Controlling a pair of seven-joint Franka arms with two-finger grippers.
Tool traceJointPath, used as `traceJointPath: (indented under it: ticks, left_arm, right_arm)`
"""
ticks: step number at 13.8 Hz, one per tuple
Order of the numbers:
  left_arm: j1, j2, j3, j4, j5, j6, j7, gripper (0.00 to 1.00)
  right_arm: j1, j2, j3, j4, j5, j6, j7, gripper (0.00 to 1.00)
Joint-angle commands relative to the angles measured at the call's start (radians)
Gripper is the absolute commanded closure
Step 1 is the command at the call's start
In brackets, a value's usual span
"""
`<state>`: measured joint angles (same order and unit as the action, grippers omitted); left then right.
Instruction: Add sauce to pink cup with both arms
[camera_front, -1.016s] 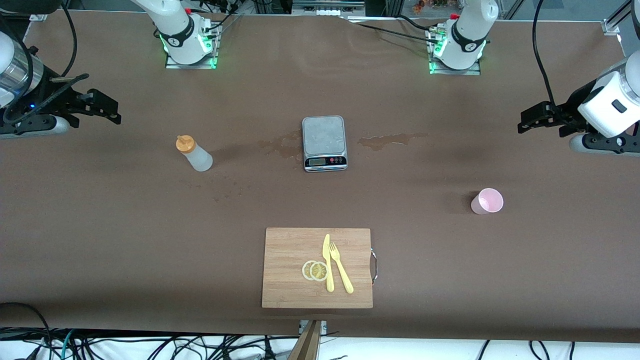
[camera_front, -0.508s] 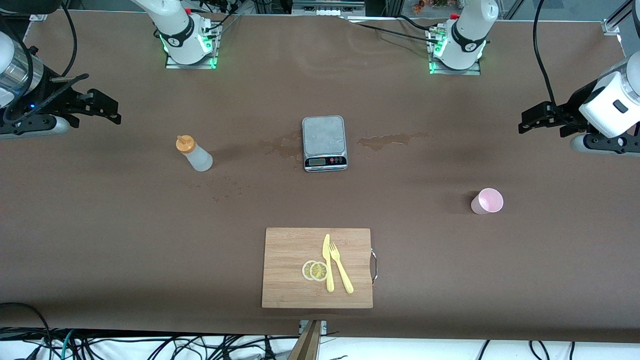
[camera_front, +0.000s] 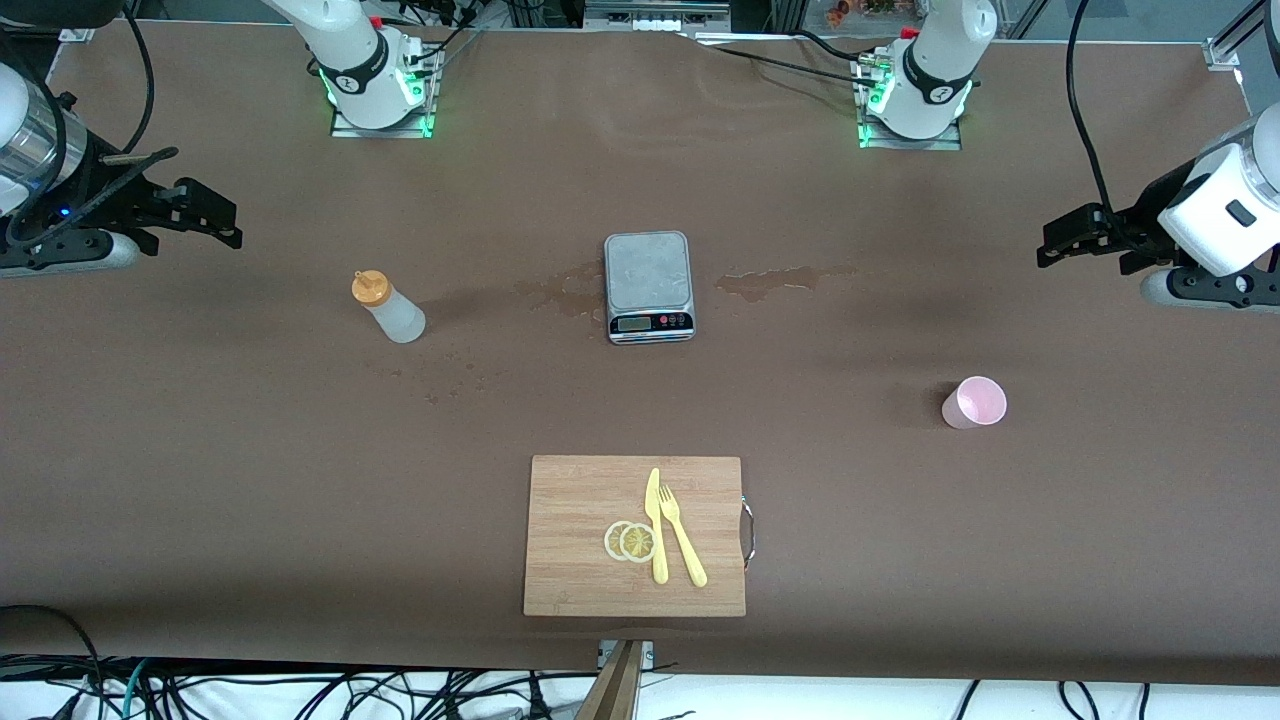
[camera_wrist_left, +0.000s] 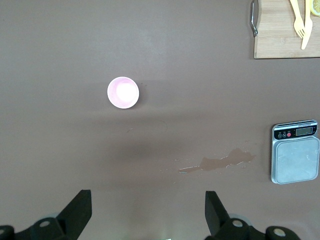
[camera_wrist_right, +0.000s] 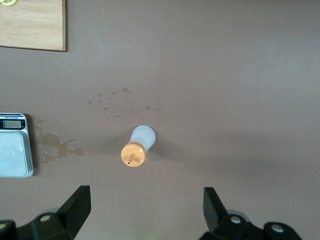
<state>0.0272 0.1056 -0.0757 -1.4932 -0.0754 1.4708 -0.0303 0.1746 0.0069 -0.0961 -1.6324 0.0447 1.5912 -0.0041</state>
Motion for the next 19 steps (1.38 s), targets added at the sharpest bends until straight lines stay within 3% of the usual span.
traceJointPath:
  ticks: [1,10,14,19]
  left_arm:
    - [0.002,0.016,-0.002,0.03,0.023,-0.006,-0.008,0.0]
    - [0.01,0.074,0.007,-0.001,0.026,0.019,0.004,0.0]
    - [0.069,0.141,0.017,-0.082,0.026,0.141,0.061,0.0]
    - [0.082,0.275,0.053,-0.199,0.06,0.423,0.114,0.0]
  right_arm:
    - [0.002,0.005,-0.002,0.02,0.015,-0.016,0.01,0.0]
    - [0.003,0.004,0.003,0.02,0.006,-0.007,0.007,0.0]
    - [0.0,0.001,-0.002,0.02,0.012,-0.054,-0.007,0.0]
    - [0.0,0.001,-0.001,0.02,0.015,-0.085,-0.013,0.0]
